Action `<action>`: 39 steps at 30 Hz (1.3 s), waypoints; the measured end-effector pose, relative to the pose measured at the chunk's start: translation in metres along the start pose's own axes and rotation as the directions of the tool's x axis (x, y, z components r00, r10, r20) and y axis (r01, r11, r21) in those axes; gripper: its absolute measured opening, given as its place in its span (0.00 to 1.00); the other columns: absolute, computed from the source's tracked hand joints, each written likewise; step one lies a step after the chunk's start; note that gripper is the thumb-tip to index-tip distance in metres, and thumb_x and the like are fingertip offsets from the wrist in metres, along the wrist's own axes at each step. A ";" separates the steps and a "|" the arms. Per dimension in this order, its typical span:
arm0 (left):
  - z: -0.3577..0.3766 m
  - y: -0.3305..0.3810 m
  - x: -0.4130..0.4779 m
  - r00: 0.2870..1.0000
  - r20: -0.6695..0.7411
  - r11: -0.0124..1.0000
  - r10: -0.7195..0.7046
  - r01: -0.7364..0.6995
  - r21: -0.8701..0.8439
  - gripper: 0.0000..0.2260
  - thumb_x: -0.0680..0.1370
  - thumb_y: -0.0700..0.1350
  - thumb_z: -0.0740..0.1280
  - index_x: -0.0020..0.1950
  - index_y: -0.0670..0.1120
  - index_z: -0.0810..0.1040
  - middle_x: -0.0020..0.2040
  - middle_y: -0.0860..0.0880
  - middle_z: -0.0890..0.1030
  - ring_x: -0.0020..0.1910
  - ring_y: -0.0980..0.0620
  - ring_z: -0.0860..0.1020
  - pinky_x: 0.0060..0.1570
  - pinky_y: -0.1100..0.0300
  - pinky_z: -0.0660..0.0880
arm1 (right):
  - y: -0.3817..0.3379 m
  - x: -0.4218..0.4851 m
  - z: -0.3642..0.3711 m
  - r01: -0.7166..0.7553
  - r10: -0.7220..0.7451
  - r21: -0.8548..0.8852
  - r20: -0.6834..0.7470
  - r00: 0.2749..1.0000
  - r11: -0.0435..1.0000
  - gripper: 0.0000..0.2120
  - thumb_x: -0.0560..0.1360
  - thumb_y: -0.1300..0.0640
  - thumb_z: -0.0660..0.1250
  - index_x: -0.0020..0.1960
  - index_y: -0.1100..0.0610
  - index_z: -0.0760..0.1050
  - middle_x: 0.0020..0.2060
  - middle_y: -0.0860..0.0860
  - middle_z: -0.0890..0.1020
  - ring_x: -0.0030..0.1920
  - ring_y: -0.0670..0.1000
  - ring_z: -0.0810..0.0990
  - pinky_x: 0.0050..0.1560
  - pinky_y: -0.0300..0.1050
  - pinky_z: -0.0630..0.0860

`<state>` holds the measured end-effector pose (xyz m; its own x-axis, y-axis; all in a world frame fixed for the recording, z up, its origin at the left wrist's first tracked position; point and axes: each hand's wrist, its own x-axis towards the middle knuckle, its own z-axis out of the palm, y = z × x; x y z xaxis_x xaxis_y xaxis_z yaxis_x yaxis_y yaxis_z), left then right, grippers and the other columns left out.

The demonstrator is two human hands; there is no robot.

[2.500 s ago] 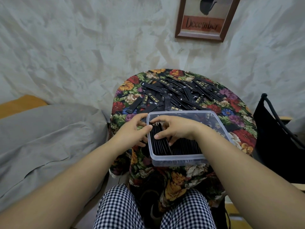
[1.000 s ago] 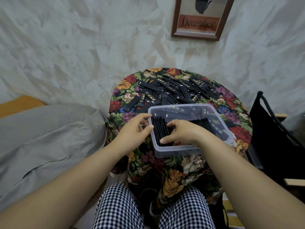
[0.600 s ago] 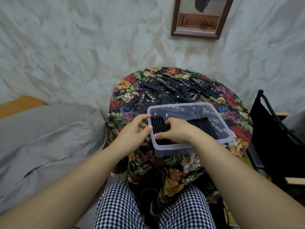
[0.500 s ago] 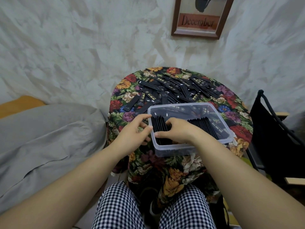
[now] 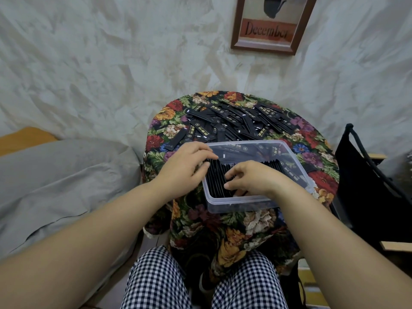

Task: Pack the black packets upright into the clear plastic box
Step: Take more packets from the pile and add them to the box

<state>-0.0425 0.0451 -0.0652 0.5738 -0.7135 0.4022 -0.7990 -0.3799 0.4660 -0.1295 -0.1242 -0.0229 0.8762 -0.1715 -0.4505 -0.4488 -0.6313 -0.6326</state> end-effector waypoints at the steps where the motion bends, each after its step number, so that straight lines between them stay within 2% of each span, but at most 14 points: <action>1: 0.001 -0.001 0.005 0.996 0.053 0.997 0.075 -0.076 0.016 0.12 0.79 0.44 0.60 0.59 0.46 0.79 0.58 0.49 0.76 0.61 0.51 0.70 0.66 0.57 0.62 | 0.001 0.000 0.000 0.003 -0.003 0.022 0.007 1.000 1.000 0.13 0.75 0.57 0.70 0.58 0.57 0.76 0.42 0.49 0.81 0.36 0.45 0.82 0.34 0.34 0.75; 4: 0.004 -0.003 0.020 0.954 0.250 0.984 0.168 -0.178 0.018 0.13 0.80 0.44 0.59 0.60 0.44 0.79 0.59 0.48 0.78 0.62 0.51 0.72 0.73 0.50 0.55 | 0.003 0.000 -0.003 0.005 -0.007 0.060 0.035 0.999 0.998 0.14 0.74 0.59 0.71 0.59 0.56 0.76 0.41 0.49 0.82 0.34 0.44 0.81 0.31 0.30 0.74; 6: 0.002 -0.003 0.031 0.912 0.379 0.982 0.157 -0.183 0.035 0.12 0.81 0.43 0.59 0.61 0.46 0.79 0.61 0.50 0.78 0.62 0.53 0.72 0.75 0.52 0.48 | 0.005 0.001 -0.006 -0.003 -0.002 0.080 0.052 0.999 0.997 0.15 0.73 0.59 0.72 0.59 0.55 0.77 0.41 0.49 0.82 0.34 0.44 0.81 0.32 0.31 0.74; 7: 0.000 -0.003 0.036 0.886 0.440 0.979 0.146 -0.194 0.065 0.12 0.81 0.44 0.60 0.62 0.47 0.78 0.61 0.51 0.77 0.62 0.54 0.72 0.74 0.55 0.48 | 0.005 0.002 -0.006 -0.009 0.004 0.089 0.059 0.998 0.996 0.14 0.73 0.58 0.72 0.58 0.55 0.77 0.40 0.49 0.82 0.34 0.45 0.81 0.32 0.32 0.74; 10: -0.007 -0.004 0.052 0.825 0.554 0.970 0.112 -0.212 0.119 0.12 0.80 0.46 0.63 0.62 0.50 0.79 0.62 0.53 0.77 0.61 0.55 0.72 0.65 0.58 0.64 | 0.004 0.006 -0.004 -0.017 0.012 0.068 0.066 0.998 0.998 0.13 0.72 0.55 0.73 0.55 0.55 0.78 0.41 0.50 0.83 0.34 0.44 0.80 0.34 0.34 0.74; 15: -0.011 -0.003 0.068 0.878 0.465 0.954 0.109 -0.224 0.200 0.10 0.77 0.49 0.67 0.55 0.48 0.83 0.58 0.53 0.79 0.53 0.54 0.77 0.54 0.56 0.73 | 0.009 0.008 -0.001 -0.023 0.018 0.085 0.063 0.998 0.996 0.15 0.71 0.52 0.74 0.55 0.55 0.77 0.40 0.50 0.82 0.33 0.44 0.77 0.35 0.36 0.72; 20: -0.013 -0.011 0.058 0.853 0.429 0.890 0.298 -0.410 0.198 0.13 0.79 0.50 0.64 0.48 0.44 0.85 0.53 0.51 0.82 0.49 0.52 0.80 0.48 0.55 0.76 | 0.014 0.007 0.000 -0.006 0.000 0.100 0.057 0.998 0.995 0.15 0.70 0.52 0.74 0.54 0.55 0.77 0.41 0.50 0.82 0.36 0.47 0.78 0.42 0.40 0.74; 24: -0.014 -0.018 0.045 0.836 0.461 0.854 0.298 -0.450 0.262 0.22 0.80 0.54 0.53 0.54 0.45 0.83 0.60 0.52 0.80 0.58 0.53 0.78 0.56 0.54 0.75 | 0.012 0.007 -0.001 0.026 -0.029 0.072 0.041 0.999 0.997 0.14 0.71 0.53 0.74 0.54 0.55 0.76 0.40 0.48 0.81 0.36 0.44 0.78 0.38 0.35 0.74; 27: -0.014 -0.018 0.040 0.841 0.466 0.869 0.275 -0.424 0.253 0.26 0.79 0.56 0.48 0.60 0.46 0.81 0.64 0.51 0.77 0.63 0.52 0.75 0.63 0.52 0.71 | 0.012 0.008 -0.001 0.038 -0.040 0.054 0.039 0.998 0.998 0.15 0.71 0.53 0.74 0.55 0.55 0.77 0.39 0.48 0.81 0.35 0.44 0.79 0.38 0.36 0.75; 29: -0.011 -0.015 0.037 0.843 0.462 0.895 0.276 -0.401 0.197 0.25 0.80 0.55 0.47 0.65 0.46 0.77 0.68 0.49 0.74 0.67 0.52 0.70 0.72 0.58 0.57 | 0.013 0.008 -0.001 0.038 -0.040 0.046 0.043 0.998 0.998 0.15 0.71 0.53 0.74 0.55 0.55 0.77 0.39 0.48 0.82 0.35 0.45 0.80 0.40 0.37 0.75; 30: -0.009 -0.013 0.036 0.841 0.463 0.906 0.281 -0.391 0.160 0.25 0.81 0.54 0.47 0.66 0.45 0.76 0.69 0.49 0.73 0.69 0.52 0.69 0.73 0.60 0.50 | 0.013 0.008 -0.001 0.039 -0.042 0.048 0.044 0.998 0.998 0.15 0.71 0.53 0.74 0.55 0.55 0.77 0.40 0.49 0.83 0.36 0.45 0.80 0.41 0.38 0.75; 32: -0.004 -0.011 0.032 0.833 0.471 0.919 0.291 -0.380 0.104 0.27 0.80 0.55 0.45 0.66 0.45 0.76 0.68 0.49 0.74 0.70 0.52 0.67 0.72 0.61 0.44 | 0.014 0.007 -0.002 0.049 -0.051 0.037 0.051 0.997 0.998 0.15 0.71 0.53 0.74 0.56 0.54 0.77 0.41 0.49 0.83 0.37 0.45 0.81 0.42 0.37 0.76; 35: 0.002 -0.012 0.026 0.849 0.456 0.938 0.269 -0.338 0.076 0.30 0.78 0.56 0.43 0.63 0.45 0.78 0.64 0.49 0.77 0.67 0.52 0.71 0.72 0.59 0.44 | 0.014 0.006 -0.006 0.062 -0.061 -0.001 0.076 0.995 0.998 0.15 0.70 0.53 0.74 0.56 0.52 0.78 0.42 0.48 0.83 0.38 0.44 0.79 0.39 0.33 0.73; 39: 0.006 -0.009 0.026 0.888 0.403 0.960 0.223 -0.272 0.066 0.20 0.79 0.53 0.53 0.57 0.47 0.81 0.58 0.51 0.80 0.60 0.52 0.74 0.70 0.59 0.51 | 0.016 0.009 -0.007 0.050 -0.051 0.010 0.097 0.994 0.999 0.12 0.69 0.53 0.75 0.51 0.51 0.79 0.40 0.48 0.82 0.38 0.44 0.78 0.41 0.35 0.73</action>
<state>-0.0211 0.0263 -0.0636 0.2585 -0.9553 0.1434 -0.9349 -0.2100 0.2860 -0.1273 -0.1412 -0.0326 0.8769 -0.0649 -0.4763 -0.4057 -0.6315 -0.6608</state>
